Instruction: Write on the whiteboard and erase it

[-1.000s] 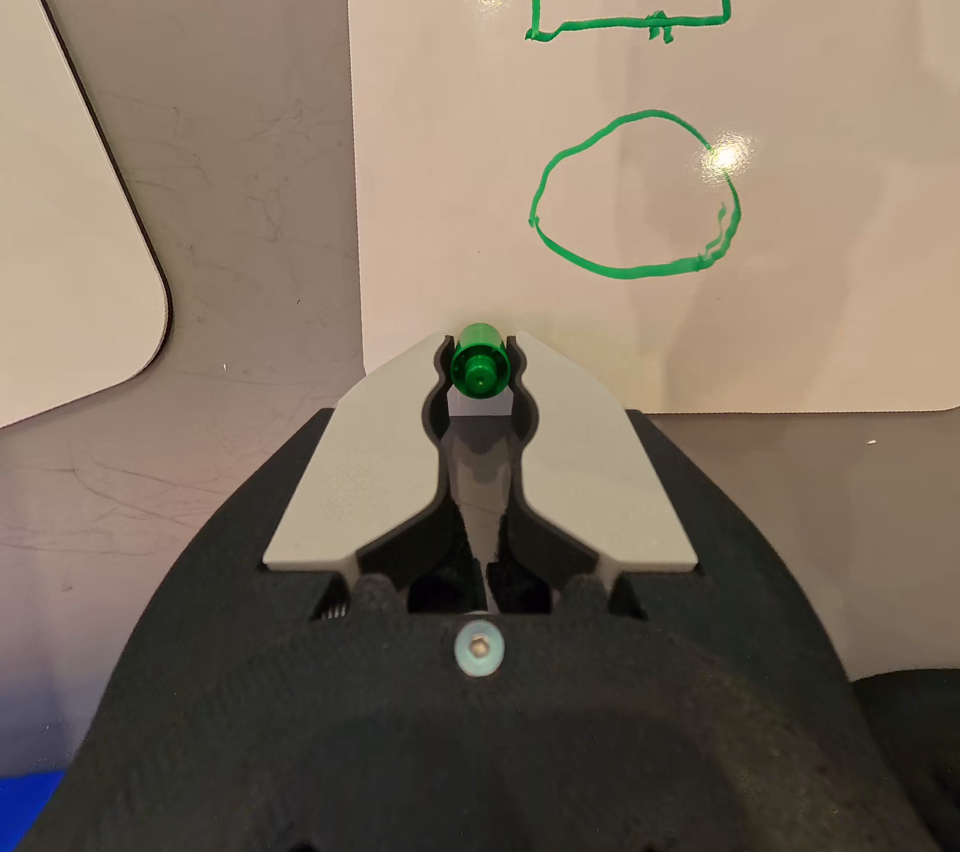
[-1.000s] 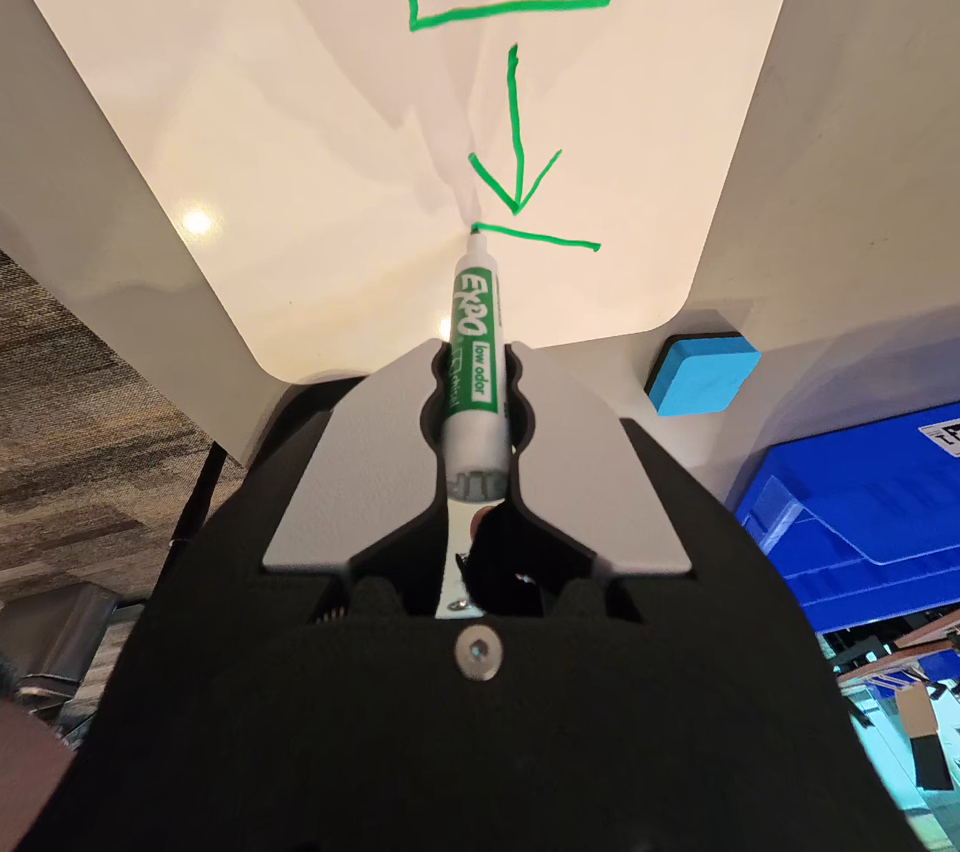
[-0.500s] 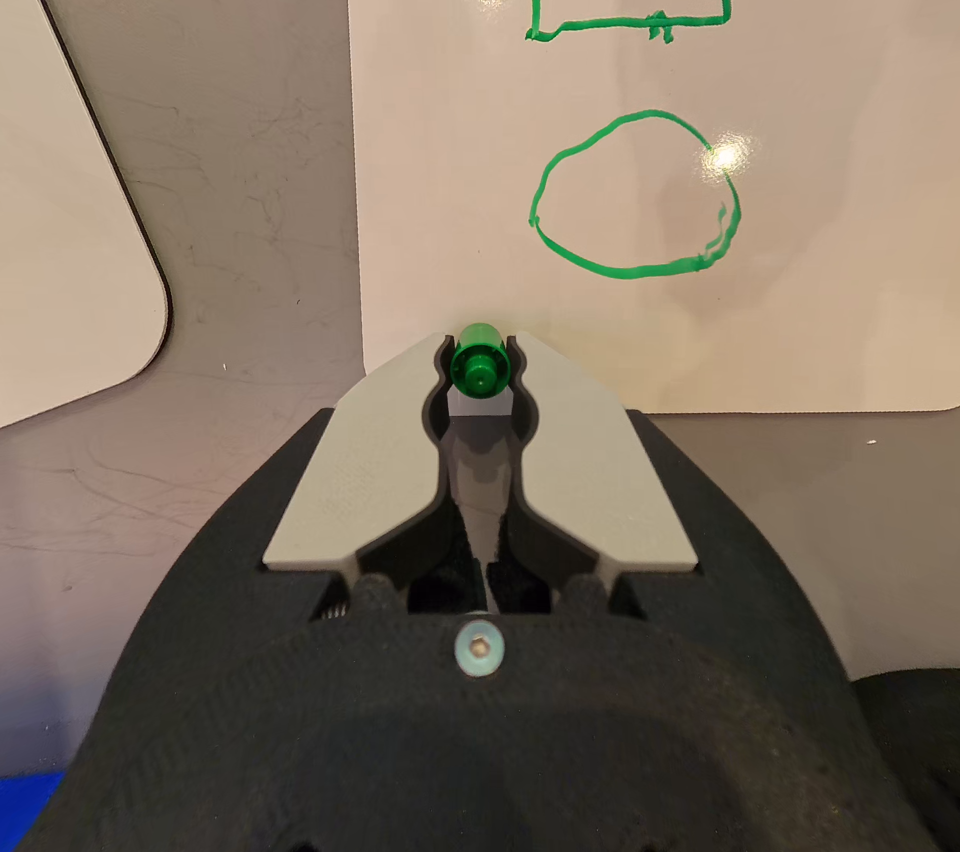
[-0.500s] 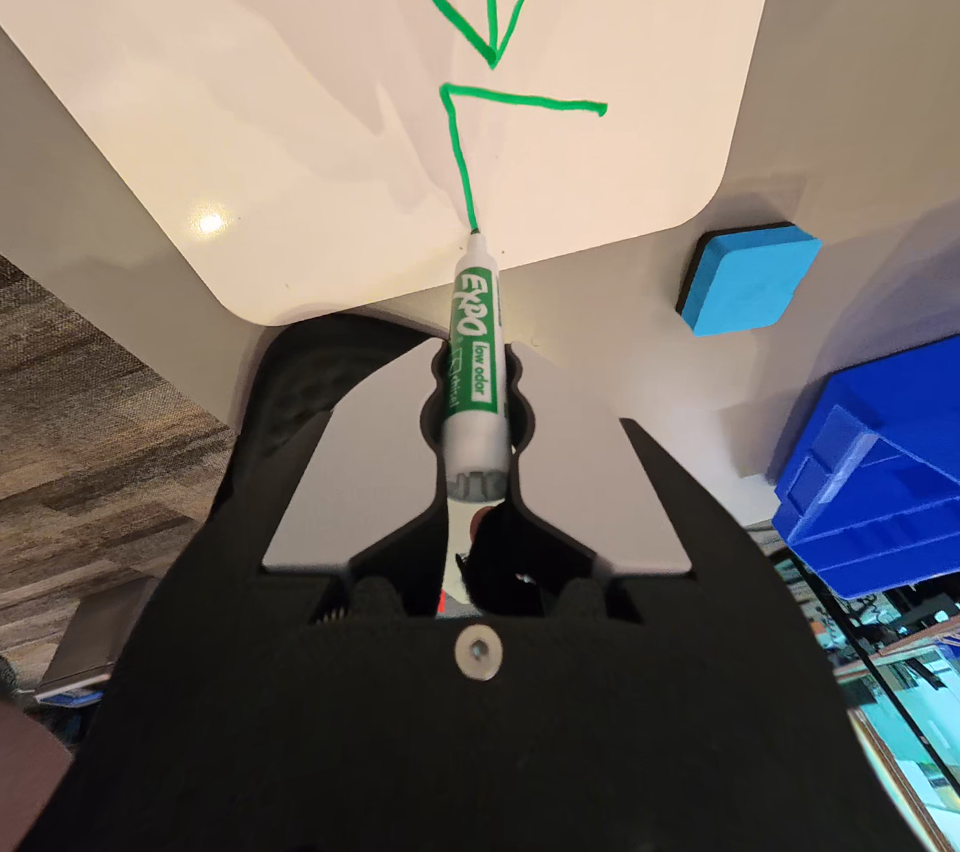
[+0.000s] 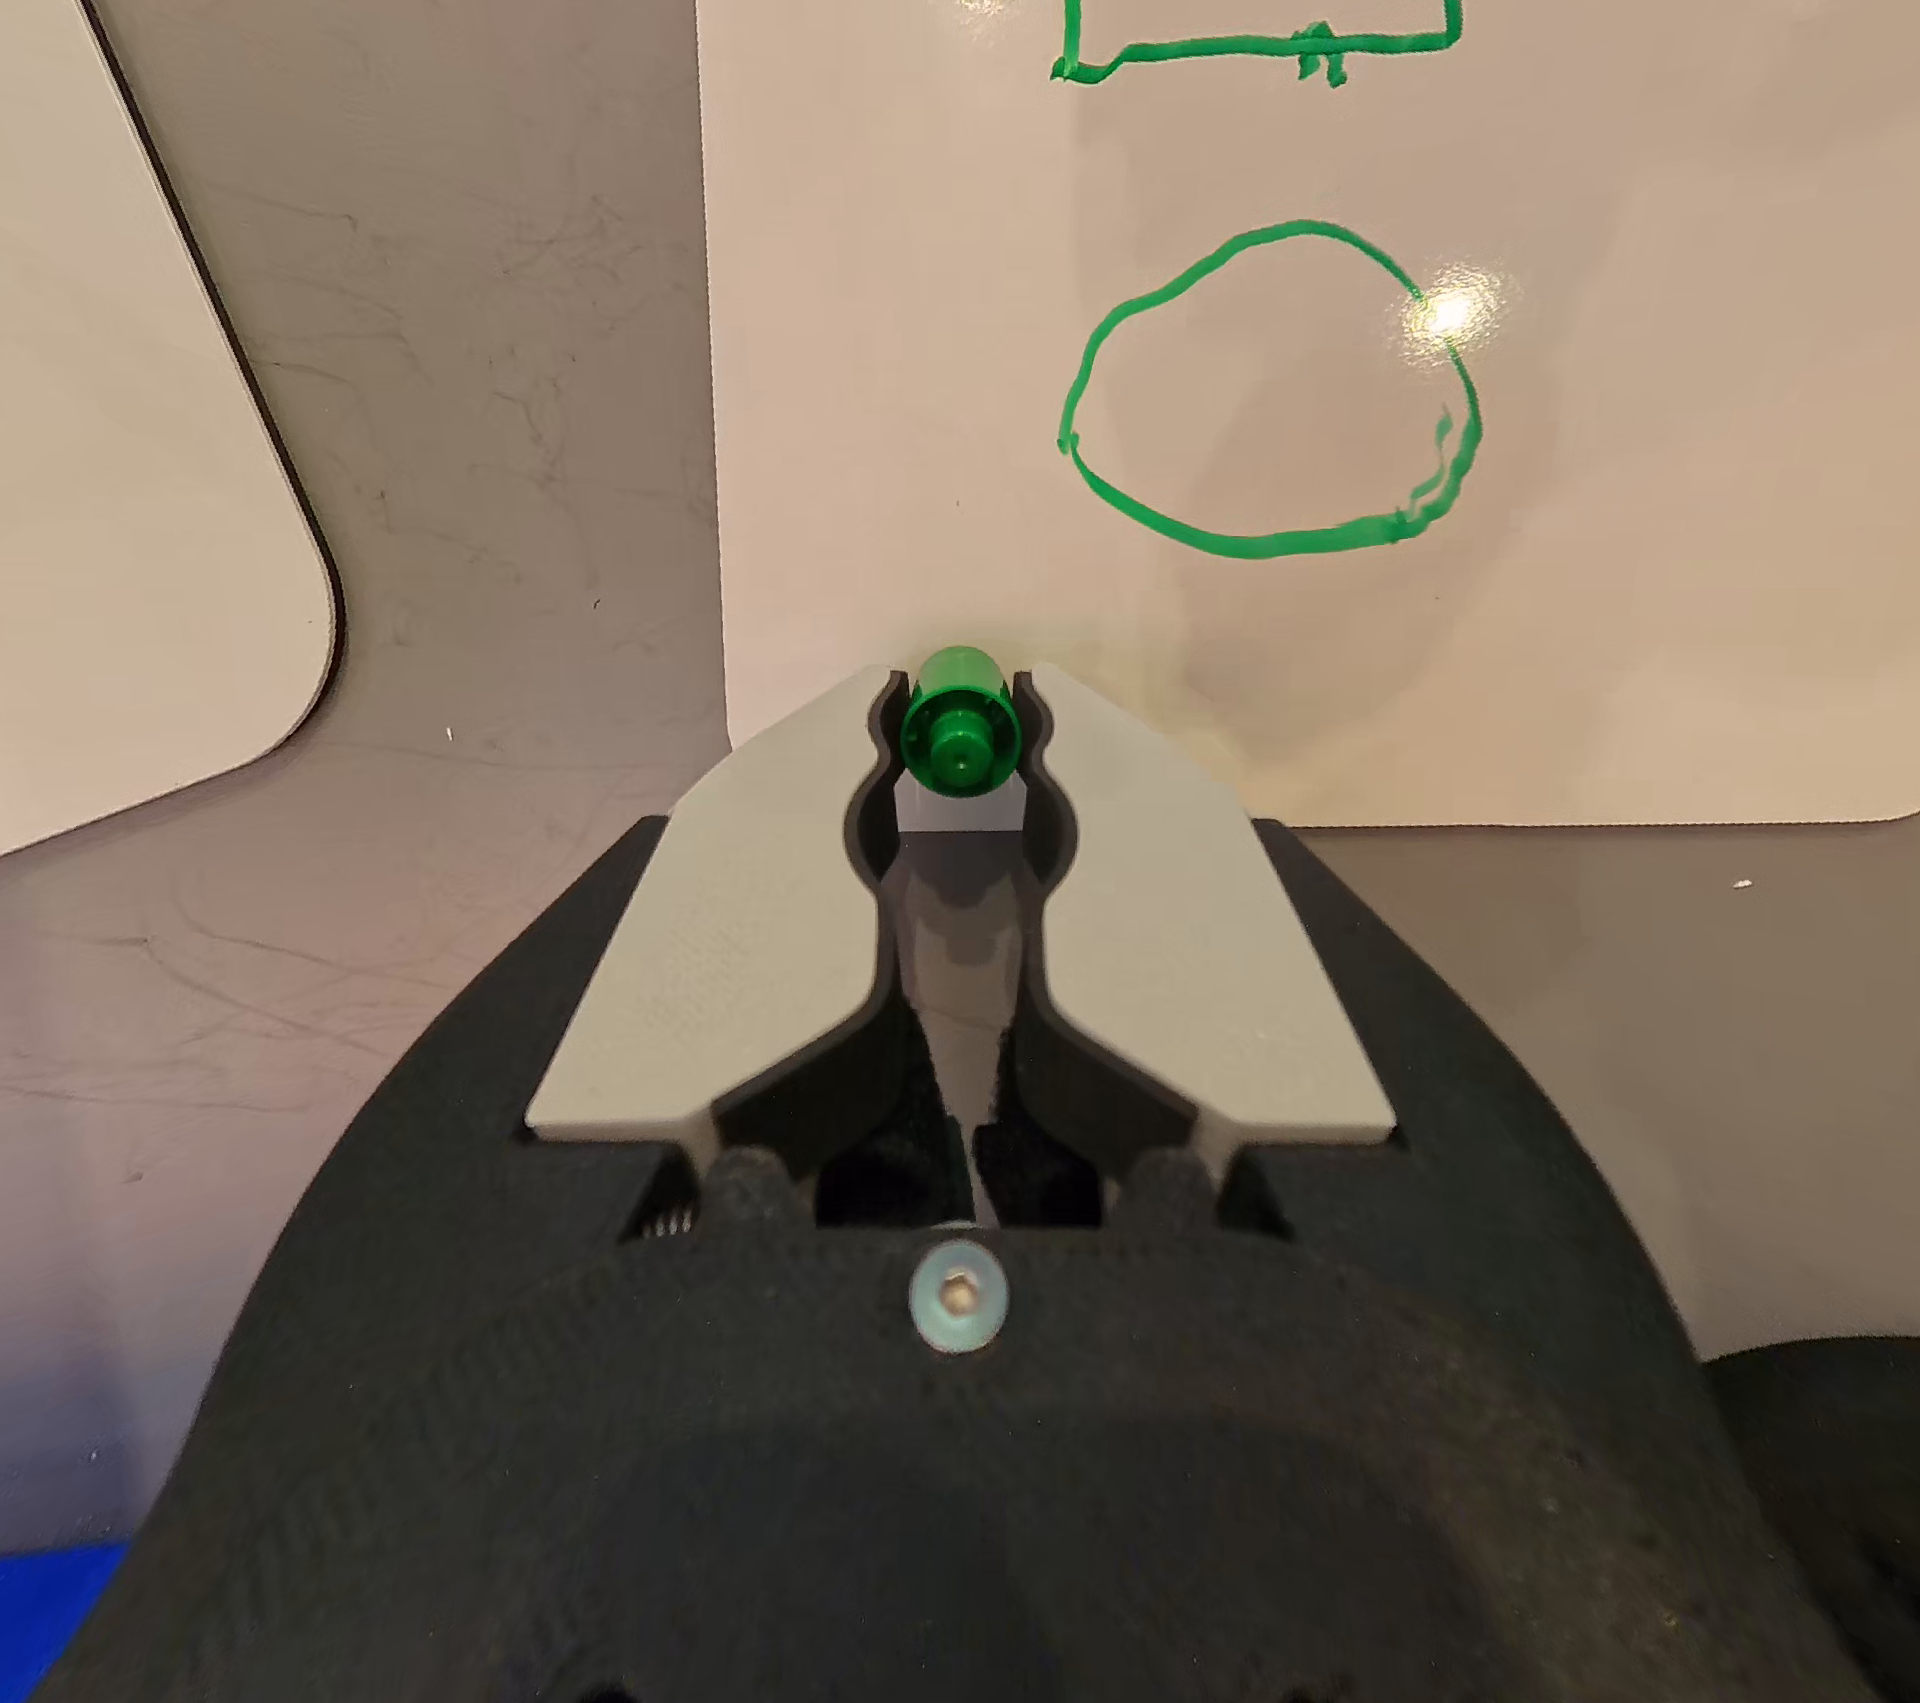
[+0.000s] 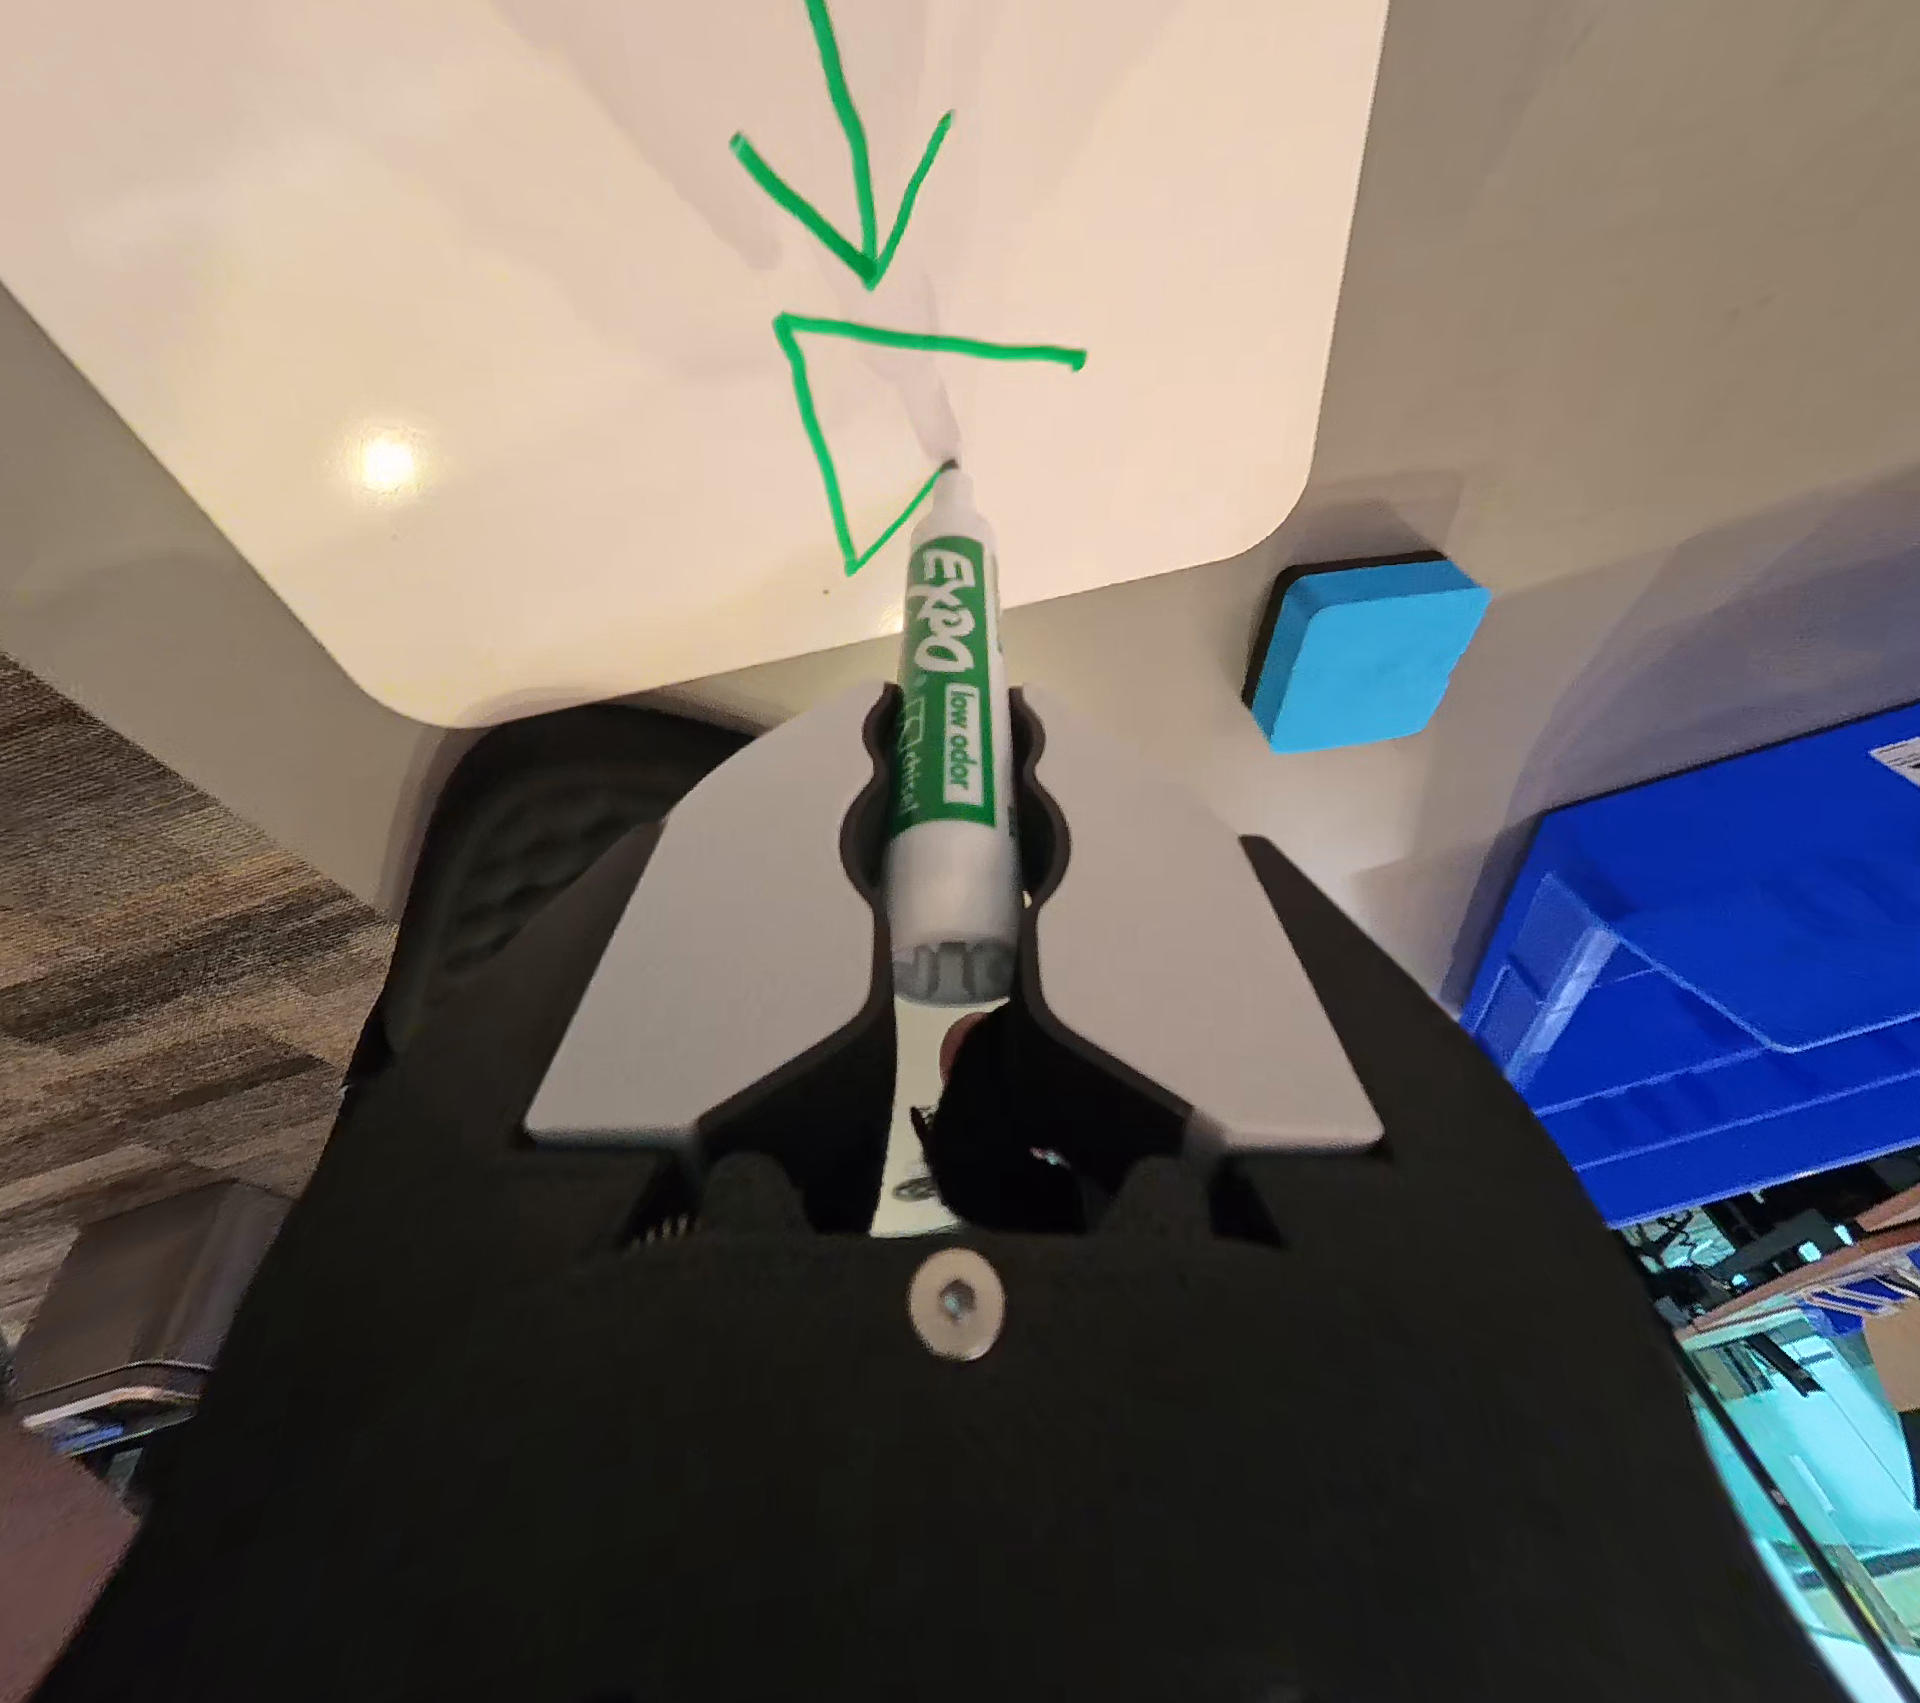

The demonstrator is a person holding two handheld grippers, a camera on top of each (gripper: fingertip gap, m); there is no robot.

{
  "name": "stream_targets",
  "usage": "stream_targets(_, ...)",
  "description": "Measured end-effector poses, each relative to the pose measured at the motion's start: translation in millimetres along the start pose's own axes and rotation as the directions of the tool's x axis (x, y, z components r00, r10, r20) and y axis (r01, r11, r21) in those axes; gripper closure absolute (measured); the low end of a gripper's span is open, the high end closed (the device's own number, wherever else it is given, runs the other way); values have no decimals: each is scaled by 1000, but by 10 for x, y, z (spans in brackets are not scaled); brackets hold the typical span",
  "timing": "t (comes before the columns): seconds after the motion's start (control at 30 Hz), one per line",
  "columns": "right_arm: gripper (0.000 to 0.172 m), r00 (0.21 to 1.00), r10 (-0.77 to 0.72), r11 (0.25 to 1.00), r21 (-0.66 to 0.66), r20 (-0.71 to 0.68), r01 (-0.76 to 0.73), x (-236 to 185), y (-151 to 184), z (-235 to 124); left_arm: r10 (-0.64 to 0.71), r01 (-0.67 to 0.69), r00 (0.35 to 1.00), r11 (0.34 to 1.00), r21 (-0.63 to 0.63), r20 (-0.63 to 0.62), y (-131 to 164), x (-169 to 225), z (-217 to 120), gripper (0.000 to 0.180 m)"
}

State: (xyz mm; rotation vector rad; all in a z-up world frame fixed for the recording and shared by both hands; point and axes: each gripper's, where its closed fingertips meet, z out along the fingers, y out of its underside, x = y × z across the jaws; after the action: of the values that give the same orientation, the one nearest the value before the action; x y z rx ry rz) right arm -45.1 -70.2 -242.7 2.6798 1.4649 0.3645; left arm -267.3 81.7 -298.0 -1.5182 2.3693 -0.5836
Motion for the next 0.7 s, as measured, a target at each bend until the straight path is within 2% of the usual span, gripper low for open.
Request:
stream_targets(0.53, 151, 1000, -29, 1000, 2, -9, 29, 247, -179, 14, 0, 0, 1000, 1000, 1, -1, 0, -1, 0, 161)
stream_targets(0.7, 151, 999, 4, 999, 54, -51, -1, 302, -146, -86, 1, -1, 1000, 1000, 1, -1, -2, -2, 1, 161)
